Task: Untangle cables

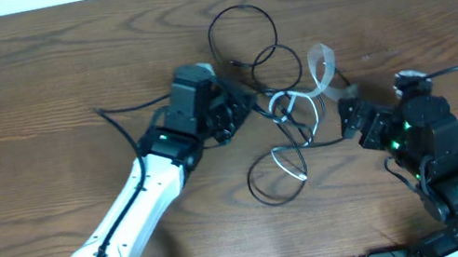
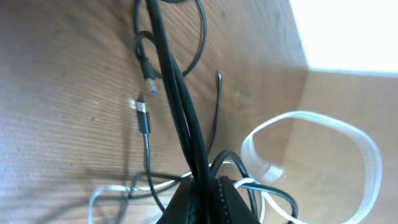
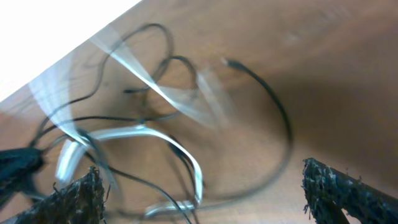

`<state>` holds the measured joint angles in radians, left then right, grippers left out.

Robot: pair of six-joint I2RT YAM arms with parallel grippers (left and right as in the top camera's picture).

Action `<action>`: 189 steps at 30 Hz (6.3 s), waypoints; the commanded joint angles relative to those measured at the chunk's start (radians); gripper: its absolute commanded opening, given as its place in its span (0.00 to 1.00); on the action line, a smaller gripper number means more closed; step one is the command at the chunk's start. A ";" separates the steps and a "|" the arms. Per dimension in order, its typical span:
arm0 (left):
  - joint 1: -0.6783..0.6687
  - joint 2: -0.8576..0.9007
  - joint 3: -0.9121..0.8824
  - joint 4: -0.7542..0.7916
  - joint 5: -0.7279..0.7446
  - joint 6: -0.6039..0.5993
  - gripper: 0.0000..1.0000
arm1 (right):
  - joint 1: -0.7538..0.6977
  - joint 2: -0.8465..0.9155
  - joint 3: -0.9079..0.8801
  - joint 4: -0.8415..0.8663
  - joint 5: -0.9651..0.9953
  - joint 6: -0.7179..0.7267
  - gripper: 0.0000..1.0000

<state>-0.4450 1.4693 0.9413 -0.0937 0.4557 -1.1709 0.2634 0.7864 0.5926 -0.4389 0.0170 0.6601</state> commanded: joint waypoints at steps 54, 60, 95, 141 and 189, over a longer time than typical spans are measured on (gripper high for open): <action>0.179 -0.013 0.005 -0.029 0.159 -0.191 0.08 | -0.119 0.066 0.010 0.269 -0.992 -0.306 0.35; 0.175 -0.013 0.005 -0.066 0.158 -0.357 0.08 | -0.111 0.024 0.010 0.293 -1.014 -0.132 0.36; 0.073 -0.013 0.005 -0.190 0.425 -0.917 0.08 | 0.217 0.372 -0.012 0.580 -0.373 -0.143 0.35; 0.097 -0.013 0.005 -0.190 0.370 -0.901 0.08 | 0.087 0.287 -0.012 0.436 -0.610 -0.105 0.41; 0.102 -0.013 0.005 -0.190 0.279 -0.846 0.08 | 0.133 0.304 -0.012 0.598 -0.732 -0.142 0.01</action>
<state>-0.3534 1.4693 0.9413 -0.2840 0.7906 -2.0193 0.4129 1.1576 0.5800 0.1535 -0.5579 0.5861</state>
